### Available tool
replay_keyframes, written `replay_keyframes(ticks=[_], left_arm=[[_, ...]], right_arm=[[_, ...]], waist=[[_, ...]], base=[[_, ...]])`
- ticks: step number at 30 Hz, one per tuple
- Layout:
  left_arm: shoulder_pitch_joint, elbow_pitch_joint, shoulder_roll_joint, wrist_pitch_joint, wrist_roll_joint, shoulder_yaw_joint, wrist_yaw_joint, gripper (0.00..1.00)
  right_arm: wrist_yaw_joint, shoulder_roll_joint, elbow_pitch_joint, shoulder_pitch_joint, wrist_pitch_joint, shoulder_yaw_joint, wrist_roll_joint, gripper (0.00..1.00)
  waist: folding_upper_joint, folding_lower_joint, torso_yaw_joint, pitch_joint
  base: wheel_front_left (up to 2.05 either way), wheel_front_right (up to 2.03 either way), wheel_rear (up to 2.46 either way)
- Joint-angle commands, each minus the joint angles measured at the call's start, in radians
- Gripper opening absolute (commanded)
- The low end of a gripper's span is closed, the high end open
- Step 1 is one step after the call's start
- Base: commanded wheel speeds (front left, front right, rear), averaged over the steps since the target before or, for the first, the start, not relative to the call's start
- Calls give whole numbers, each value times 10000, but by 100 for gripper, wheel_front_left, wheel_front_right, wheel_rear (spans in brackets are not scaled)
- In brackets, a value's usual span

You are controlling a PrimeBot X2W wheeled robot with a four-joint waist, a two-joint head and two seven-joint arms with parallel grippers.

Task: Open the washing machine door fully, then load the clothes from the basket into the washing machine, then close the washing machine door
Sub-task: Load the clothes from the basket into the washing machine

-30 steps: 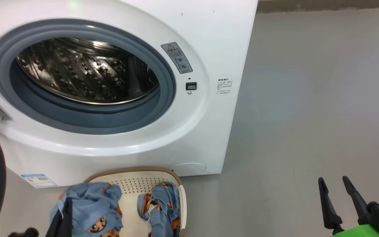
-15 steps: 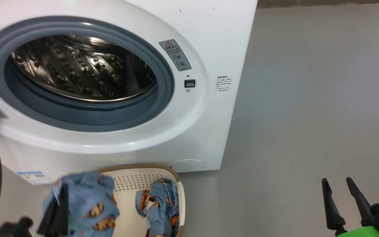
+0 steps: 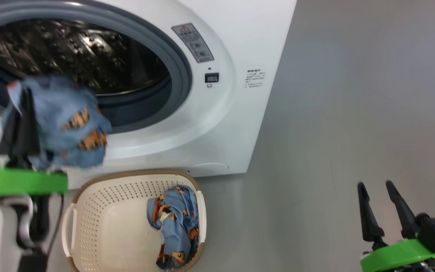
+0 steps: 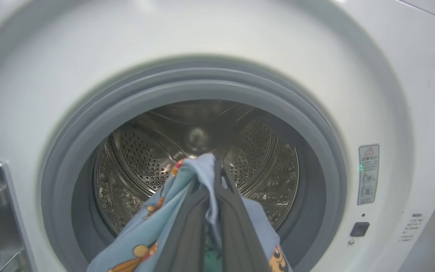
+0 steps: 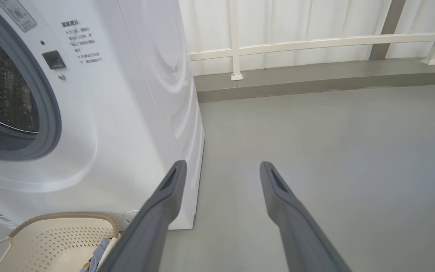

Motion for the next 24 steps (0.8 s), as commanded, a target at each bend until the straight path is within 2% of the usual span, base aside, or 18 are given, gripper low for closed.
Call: replay_keyframes(ticks=[1,15,24], left_arm=[[-714,81,436,-61,12,323,-15,0],[-4234,4275,946,-61,-98,-744,-15,0],[-6208,6759,1508,-61,-484,-1574,-15,0]], right_arm=[[14,-38,-278,-371,-49,299,36,100],[14,128,-355,-1224,-49,815,86,100],[14,139,-402,-1623,-49,1384,491,100]], waist=[[0,0,-221,437],[0,0,-1107,1788],[0,0,-1685,2430]], base=[[0,0,0],[0,0,0],[0,0,0]])
